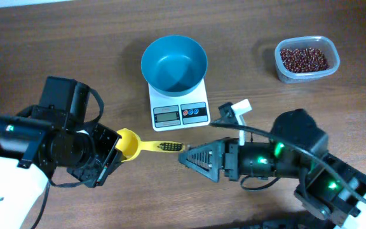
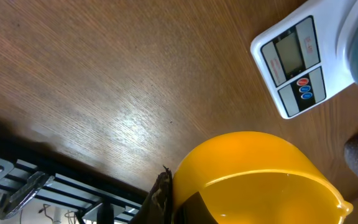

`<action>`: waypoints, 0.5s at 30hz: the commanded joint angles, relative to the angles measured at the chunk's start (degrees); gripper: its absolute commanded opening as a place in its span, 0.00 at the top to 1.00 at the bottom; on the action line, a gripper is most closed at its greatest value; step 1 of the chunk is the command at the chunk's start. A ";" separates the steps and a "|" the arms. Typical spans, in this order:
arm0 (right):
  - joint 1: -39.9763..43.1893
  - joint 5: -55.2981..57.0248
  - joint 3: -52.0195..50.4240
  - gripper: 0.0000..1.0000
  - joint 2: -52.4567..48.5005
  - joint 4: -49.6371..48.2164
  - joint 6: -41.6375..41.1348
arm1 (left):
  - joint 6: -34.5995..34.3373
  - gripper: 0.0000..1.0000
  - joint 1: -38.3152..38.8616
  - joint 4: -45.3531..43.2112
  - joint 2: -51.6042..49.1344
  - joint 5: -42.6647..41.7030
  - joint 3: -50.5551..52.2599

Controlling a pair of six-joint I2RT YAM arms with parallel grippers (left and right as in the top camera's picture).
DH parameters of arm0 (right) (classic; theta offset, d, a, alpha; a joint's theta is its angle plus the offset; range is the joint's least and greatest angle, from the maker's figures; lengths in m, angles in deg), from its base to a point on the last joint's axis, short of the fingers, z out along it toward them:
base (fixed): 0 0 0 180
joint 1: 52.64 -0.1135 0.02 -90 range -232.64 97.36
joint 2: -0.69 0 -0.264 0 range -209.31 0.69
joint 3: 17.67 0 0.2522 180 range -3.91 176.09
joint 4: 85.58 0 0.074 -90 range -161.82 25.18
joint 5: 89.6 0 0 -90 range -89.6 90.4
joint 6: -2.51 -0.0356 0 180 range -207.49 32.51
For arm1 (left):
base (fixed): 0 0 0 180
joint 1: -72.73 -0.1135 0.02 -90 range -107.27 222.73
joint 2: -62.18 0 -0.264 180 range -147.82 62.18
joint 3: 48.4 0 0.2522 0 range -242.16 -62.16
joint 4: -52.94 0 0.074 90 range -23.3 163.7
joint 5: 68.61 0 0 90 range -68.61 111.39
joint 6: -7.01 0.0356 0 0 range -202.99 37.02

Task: Scoop item into bowl and weigh 50g on scale
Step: 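Carry the scoop toward center while moving the right gripper toward it, then grasp the scoop handle with the right gripper, release with left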

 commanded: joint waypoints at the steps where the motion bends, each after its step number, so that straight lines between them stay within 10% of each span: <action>1: -1.51 5.22 1.03 0.24 -2.21 -3.13 -1.03 | -0.59 1.00 2.32 0.04 -0.04 -0.26 -0.31; 15: -4.92 0.46 1.03 0.47 -5.81 -7.72 -5.84 | -2.97 1.00 10.16 -5.05 -0.20 -0.44 -0.31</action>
